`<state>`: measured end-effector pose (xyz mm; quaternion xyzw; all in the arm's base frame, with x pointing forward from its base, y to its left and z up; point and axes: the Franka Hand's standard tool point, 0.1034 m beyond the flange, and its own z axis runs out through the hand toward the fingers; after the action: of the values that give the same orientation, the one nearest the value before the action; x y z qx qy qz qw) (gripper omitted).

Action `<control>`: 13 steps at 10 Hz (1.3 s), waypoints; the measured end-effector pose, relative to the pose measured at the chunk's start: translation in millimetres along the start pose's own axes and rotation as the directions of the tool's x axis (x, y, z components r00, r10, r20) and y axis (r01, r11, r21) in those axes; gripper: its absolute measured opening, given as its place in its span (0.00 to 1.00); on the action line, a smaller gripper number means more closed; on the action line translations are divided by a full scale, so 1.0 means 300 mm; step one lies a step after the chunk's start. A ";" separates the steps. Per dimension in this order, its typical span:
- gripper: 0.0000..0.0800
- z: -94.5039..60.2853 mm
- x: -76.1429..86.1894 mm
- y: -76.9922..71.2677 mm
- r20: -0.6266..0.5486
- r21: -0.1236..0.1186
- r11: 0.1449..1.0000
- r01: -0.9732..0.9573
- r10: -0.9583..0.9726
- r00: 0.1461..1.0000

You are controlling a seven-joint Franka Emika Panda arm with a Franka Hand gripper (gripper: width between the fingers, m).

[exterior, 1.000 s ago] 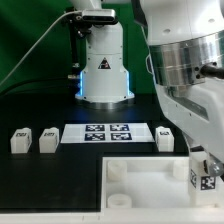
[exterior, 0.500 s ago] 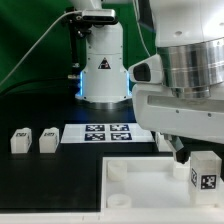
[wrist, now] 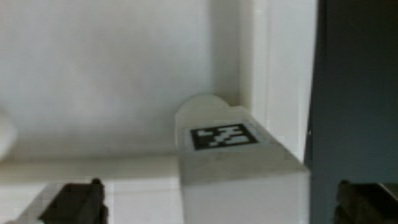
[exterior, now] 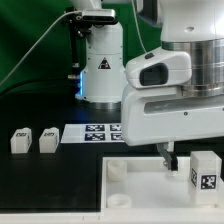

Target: Assemble one leg

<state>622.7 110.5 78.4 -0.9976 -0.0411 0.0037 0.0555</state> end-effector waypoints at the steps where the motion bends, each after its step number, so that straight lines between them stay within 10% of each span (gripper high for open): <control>1: 0.78 0.003 -0.003 -0.003 0.002 0.000 1.000 -0.031 0.031 1.000; 2: 0.78 0.003 -0.003 -0.003 0.002 0.000 0.999 -0.047 0.047 0.999; 3: 0.54 0.003 -0.003 -0.003 0.002 0.000 0.999 -0.054 0.054 0.999; 5: 0.36 0.004 -0.004 -0.007 0.004 0.007 0.966 -0.257 0.257 0.966; 7: 0.36 0.003 -0.002 -0.010 0.005 0.009 0.910 -0.415 0.415 0.910; 13: 0.36 0.001 0.022 0.002 0.095 -0.011 0.010 -1.000 0.995 0.009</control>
Offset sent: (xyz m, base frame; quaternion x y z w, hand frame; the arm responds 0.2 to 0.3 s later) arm 0.0000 0.0000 0.0000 0.0000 0.0000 0.0899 0.9960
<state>629.4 110.6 78.2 -0.7351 0.6700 0.0803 0.0649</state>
